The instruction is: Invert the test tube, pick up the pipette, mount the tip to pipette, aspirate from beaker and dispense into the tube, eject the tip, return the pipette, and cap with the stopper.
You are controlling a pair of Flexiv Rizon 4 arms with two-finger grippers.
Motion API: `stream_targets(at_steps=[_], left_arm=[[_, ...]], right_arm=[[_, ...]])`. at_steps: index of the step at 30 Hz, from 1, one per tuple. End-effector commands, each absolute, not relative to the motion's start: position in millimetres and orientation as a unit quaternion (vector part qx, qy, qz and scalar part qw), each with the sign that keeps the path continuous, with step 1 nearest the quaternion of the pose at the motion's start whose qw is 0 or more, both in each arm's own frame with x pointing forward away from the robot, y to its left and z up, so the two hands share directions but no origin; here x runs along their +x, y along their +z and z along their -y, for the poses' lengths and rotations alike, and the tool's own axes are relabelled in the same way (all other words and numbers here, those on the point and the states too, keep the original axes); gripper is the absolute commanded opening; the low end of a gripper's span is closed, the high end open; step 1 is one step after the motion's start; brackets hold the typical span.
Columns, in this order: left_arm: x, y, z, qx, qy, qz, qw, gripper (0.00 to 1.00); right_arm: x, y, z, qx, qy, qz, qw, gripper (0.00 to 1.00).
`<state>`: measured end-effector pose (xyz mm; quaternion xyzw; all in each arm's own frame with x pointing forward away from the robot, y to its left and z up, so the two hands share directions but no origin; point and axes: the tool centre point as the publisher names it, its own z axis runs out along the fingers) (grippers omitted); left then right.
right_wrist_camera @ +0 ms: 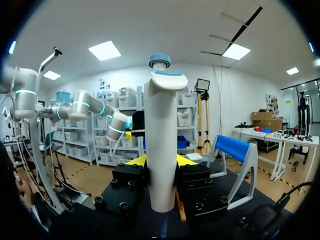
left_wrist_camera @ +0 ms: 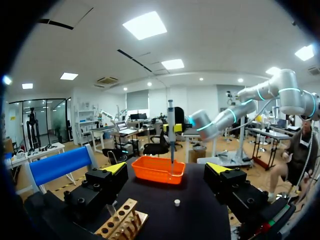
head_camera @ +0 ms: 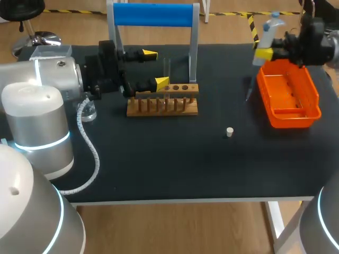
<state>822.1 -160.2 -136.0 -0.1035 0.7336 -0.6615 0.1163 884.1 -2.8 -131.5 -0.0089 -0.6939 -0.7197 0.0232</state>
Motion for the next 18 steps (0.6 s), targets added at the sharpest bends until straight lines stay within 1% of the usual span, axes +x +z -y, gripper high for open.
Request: stream_targets(at_steps=[1, 10, 18], left_arm=[[821, -137, 161, -0.104, -0.662, -0.732, 0.118, 1.0], [821, -137, 161, -0.104, -0.662, -0.732, 0.118, 1.0], [821, -137, 161, -0.104, -0.662, -0.732, 0.118, 1.0]], right_arm=[[893, -125, 35, 0.001, -0.723, 0.689, 0.047, 0.0], [915, -120, 87, 0.004, -0.73, 0.681, 0.054, 0.0], [930, -126, 109, 0.013, -0.715, 0.698, 0.035, 0.0]])
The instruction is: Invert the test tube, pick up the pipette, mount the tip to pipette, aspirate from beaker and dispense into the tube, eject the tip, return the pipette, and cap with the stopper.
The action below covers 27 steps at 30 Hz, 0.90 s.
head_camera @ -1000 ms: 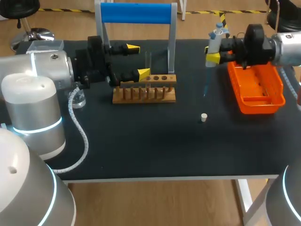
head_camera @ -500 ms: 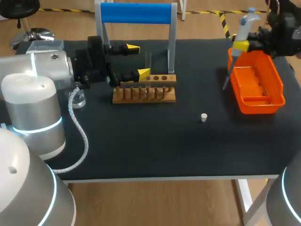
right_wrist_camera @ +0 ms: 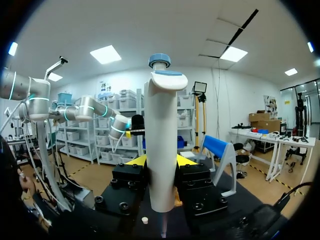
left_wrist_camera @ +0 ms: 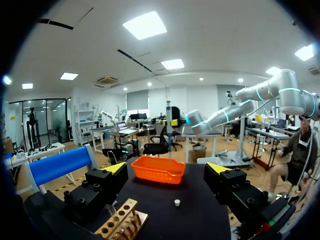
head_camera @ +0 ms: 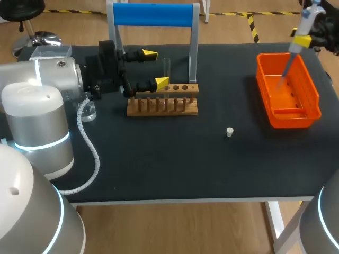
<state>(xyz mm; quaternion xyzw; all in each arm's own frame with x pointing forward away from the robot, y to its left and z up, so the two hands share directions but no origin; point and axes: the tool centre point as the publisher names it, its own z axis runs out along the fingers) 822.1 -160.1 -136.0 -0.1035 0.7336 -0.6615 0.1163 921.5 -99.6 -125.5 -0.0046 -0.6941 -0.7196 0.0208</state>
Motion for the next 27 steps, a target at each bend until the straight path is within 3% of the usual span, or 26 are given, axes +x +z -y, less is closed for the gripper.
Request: stream_targets(at_steps=[1, 27], left_arm=[[821, -137, 161, -0.104, -0.662, -0.732, 0.118, 1.0], [821, -137, 161, -0.104, -0.662, -0.732, 0.118, 1.0]], right_arm=[[931, -127, 110, 0.014, -0.714, 0.699, 0.035, 0.0], [956, -156, 153, 0.02, -0.707, 0.706, 0.035, 0.0]])
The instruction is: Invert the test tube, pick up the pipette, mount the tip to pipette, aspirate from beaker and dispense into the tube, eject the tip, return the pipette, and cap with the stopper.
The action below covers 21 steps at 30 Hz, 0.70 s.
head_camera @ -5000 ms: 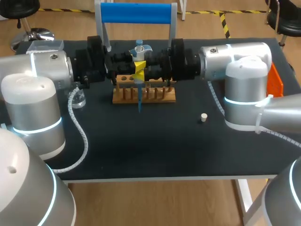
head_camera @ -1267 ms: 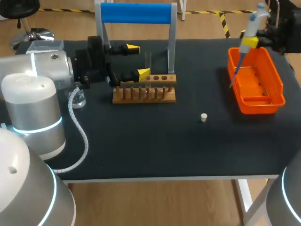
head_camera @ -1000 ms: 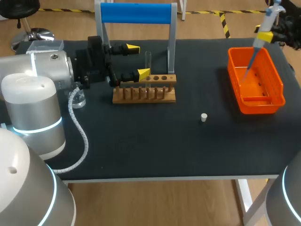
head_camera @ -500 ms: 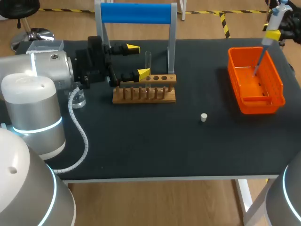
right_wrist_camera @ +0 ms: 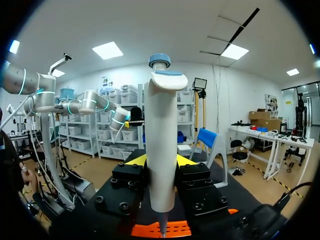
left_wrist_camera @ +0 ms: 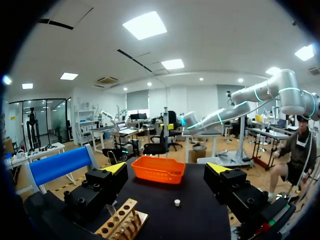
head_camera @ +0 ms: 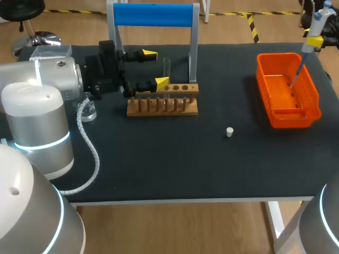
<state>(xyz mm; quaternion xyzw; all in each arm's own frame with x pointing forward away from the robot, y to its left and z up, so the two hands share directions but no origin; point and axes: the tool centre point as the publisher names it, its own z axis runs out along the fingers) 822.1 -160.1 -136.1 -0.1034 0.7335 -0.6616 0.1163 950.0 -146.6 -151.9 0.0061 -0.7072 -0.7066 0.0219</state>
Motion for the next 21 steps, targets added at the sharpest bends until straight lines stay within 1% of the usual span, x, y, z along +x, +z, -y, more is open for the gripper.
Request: stream_targets(at_steps=[1, 21], left_arm=[[821.3, -136.6, 160.6, -0.104, -0.662, -0.732, 0.118, 1.0], [821.3, -136.6, 160.6, -0.104, -0.662, -0.732, 0.118, 1.0]], right_arm=[[955.9, -156.5, 153.6, 0.02, -0.706, 0.707, 0.036, 0.0], [957.2, -164.7, 156.4, 0.016, -0.707, 0.706, 0.018, 0.0]])
